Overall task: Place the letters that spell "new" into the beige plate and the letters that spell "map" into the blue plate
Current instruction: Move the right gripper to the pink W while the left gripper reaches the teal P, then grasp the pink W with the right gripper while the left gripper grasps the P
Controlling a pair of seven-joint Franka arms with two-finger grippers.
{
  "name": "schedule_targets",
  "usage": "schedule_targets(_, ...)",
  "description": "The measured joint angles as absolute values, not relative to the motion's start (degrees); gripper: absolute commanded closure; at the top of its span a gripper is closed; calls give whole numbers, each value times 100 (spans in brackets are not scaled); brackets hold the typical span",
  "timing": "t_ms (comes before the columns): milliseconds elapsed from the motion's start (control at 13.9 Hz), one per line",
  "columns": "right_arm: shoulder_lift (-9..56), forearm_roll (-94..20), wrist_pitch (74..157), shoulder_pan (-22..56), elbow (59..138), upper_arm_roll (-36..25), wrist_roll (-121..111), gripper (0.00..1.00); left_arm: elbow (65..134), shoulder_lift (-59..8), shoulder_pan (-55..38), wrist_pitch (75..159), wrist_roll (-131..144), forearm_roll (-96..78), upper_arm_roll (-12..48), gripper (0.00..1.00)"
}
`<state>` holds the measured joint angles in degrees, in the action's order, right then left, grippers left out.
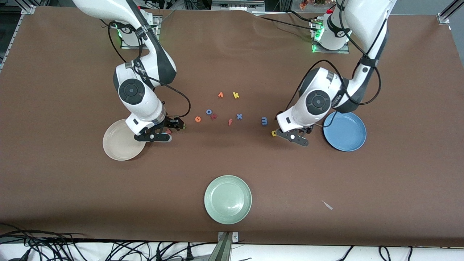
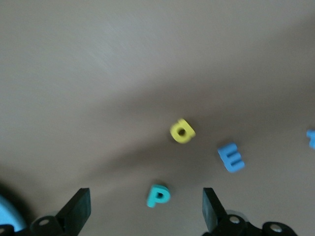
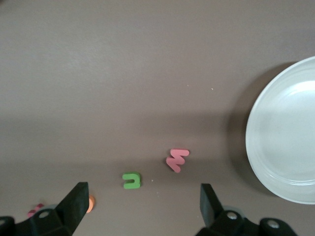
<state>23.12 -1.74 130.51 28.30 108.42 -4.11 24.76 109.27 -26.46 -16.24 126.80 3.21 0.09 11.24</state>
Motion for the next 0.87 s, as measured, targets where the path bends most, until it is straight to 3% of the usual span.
schedule_targets(433, 2355, -321, 13941, 2668, 11567, -624, 2510, 0, 12126, -2508, -1648, 13745, 322, 9, 1217, 12)
schedule_targets(577, 2411, -535, 13978, 2580, 11570, -627, 2510, 0, 12201, -2504, -1646, 13763, 322, 9, 1214, 29)
schedule_targets(722, 2520, -680, 14140, 2568, 11575, -625, 2511, 1, 12234, -2505, -1646, 13850, 322, 9, 1212, 29)
schedule_targets(866, 2693, -742, 14376, 2569, 11581, -618, 2519, 1, 12286, -2516, -1646, 13930, 321, 9, 1211, 41)
